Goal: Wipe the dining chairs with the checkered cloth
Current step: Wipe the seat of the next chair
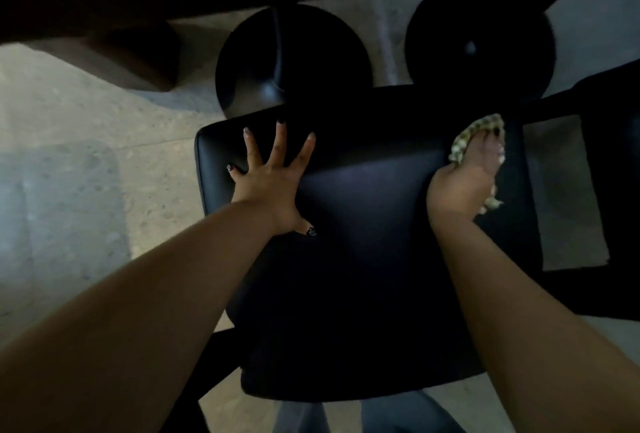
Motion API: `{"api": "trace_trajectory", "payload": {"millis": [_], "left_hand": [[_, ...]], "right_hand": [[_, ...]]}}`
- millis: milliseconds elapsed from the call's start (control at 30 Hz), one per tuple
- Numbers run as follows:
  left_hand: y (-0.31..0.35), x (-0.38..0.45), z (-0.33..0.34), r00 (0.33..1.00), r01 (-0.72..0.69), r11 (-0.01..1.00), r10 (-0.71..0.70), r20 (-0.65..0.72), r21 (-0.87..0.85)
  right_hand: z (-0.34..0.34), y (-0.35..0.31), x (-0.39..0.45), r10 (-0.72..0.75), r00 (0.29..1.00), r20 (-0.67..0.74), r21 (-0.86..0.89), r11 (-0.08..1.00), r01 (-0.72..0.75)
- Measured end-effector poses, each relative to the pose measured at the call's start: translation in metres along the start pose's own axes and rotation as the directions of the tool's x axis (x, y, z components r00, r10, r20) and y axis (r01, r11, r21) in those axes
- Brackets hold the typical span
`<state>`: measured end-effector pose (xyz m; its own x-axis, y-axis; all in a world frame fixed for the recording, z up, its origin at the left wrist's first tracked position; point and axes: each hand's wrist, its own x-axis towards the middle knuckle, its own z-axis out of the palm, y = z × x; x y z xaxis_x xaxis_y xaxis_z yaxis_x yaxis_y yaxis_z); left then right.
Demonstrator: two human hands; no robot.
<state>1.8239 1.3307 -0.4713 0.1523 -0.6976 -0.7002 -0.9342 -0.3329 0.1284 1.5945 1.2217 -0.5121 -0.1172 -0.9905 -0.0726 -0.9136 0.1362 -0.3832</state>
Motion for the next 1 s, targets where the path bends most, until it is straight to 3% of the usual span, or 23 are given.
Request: {"api": "trace_trajectory", "payload": {"millis": [167,267,333,433,533,600,733,767,833,900,933,1000], "left_hand": [[-0.046,-0.006,-0.018,0.983,-0.177,0.983,0.178,-0.034,0.05],[-0.085,-0.026,-0.008,0.984,-0.12,0.992,0.122,-0.127,0.026],[-0.106,-0.036,0.006,0.995,-0.028,0.999,0.027,-0.095,-0.015],[-0.128,-0.047,0.028,0.999,0.054,0.993,-0.054,0.003,-0.105],[-0.136,-0.051,0.04,1.0,0.028,0.991,-0.028,0.005,-0.128],[-0.133,-0.05,0.04,1.0,0.018,0.99,-0.021,-0.019,-0.137],[-0.118,-0.043,0.024,0.996,-0.045,0.99,0.035,-0.08,-0.13],[-0.112,-0.039,0.018,0.994,-0.069,0.991,0.06,-0.086,-0.112],[-0.096,-0.026,0.004,0.992,-0.11,0.993,0.108,-0.062,-0.041],[-0.075,-0.012,-0.007,0.988,-0.154,0.987,0.155,-0.019,0.034],[-0.066,-0.007,-0.011,0.985,-0.169,0.983,0.17,-0.008,0.077],[-0.055,0.001,-0.012,0.985,-0.167,0.976,0.17,-0.013,0.141]], "right_hand": [[0.028,-0.048,-0.052,-0.118,0.992,0.042,0.016,0.993,0.117],[0.047,-0.091,-0.09,-0.236,0.97,0.057,0.099,0.968,0.23],[0.057,-0.119,-0.116,-0.339,0.936,0.096,0.16,0.933,0.322],[0.067,-0.142,-0.143,-0.524,0.834,0.17,0.214,0.846,0.488],[0.069,-0.14,-0.149,-0.639,0.741,0.207,0.208,0.768,0.605],[0.066,-0.135,-0.155,-0.743,0.643,0.186,0.217,0.67,0.71],[0.057,-0.119,-0.17,-0.814,0.431,0.389,0.328,0.559,0.761],[0.051,-0.111,-0.167,-0.812,0.443,0.38,0.36,0.571,0.738],[0.033,-0.086,-0.144,-0.726,0.625,0.286,0.357,0.686,0.634],[0.01,-0.051,-0.107,-0.485,0.867,0.118,0.299,0.85,0.435],[-0.002,-0.03,-0.085,-0.316,0.948,0.032,0.267,0.917,0.297],[-0.025,0.015,-0.039,-0.014,0.997,-0.074,0.206,0.978,0.029]]}}
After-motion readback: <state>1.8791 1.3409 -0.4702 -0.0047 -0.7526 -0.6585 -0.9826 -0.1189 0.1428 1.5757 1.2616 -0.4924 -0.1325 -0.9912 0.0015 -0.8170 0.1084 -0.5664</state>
